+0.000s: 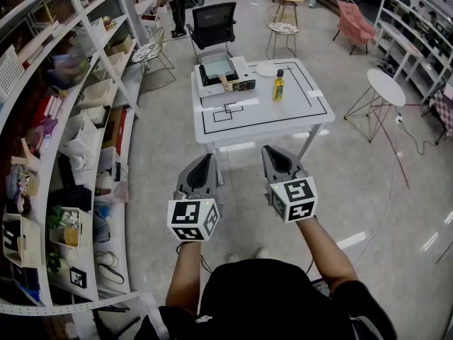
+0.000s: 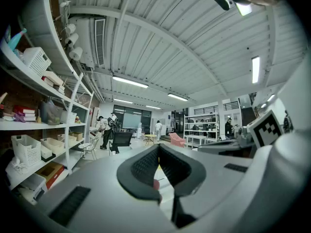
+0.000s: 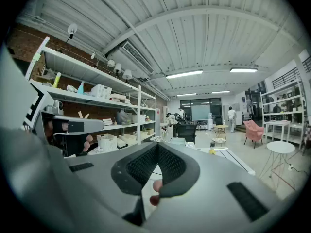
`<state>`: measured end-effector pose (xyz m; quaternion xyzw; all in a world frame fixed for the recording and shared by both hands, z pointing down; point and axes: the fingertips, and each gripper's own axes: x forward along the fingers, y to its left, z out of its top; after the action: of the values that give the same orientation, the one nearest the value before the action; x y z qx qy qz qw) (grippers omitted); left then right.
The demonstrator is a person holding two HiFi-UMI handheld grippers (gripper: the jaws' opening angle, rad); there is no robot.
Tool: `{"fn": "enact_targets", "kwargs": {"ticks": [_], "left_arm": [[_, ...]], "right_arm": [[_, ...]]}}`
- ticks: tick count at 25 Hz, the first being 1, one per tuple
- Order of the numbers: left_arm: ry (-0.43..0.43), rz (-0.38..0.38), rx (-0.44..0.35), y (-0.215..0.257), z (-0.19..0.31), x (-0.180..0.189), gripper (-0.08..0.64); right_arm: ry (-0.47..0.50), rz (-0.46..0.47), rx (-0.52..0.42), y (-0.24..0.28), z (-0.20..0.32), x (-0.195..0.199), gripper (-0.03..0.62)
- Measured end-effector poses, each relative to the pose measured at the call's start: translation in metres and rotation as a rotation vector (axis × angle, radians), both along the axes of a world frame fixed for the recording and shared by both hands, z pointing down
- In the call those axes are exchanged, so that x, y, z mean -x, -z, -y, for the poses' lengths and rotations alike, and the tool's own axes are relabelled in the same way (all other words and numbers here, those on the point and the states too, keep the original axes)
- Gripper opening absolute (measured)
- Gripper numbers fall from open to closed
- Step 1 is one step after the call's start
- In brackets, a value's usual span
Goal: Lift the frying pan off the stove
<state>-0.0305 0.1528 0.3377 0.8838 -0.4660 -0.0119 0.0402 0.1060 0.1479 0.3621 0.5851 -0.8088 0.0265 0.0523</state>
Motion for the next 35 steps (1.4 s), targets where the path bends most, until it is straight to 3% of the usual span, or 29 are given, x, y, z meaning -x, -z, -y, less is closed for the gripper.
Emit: {"fn": "enact_targets", "kwargs": {"ticks": [18, 35], "left_arm": [[0.074, 0.069, 0.054, -0.043, -0.028, -0.043, 0.012], [0.097, 0.053, 0.053, -0.044, 0.030, -0.053, 0.012]], "right_arm": [[0.057, 0.048, 0.053, -0.030, -0.020, -0.045, 0.002], [0.072, 0.045, 0.064, -0.035, 0.036, -0.053, 0.002]]}}
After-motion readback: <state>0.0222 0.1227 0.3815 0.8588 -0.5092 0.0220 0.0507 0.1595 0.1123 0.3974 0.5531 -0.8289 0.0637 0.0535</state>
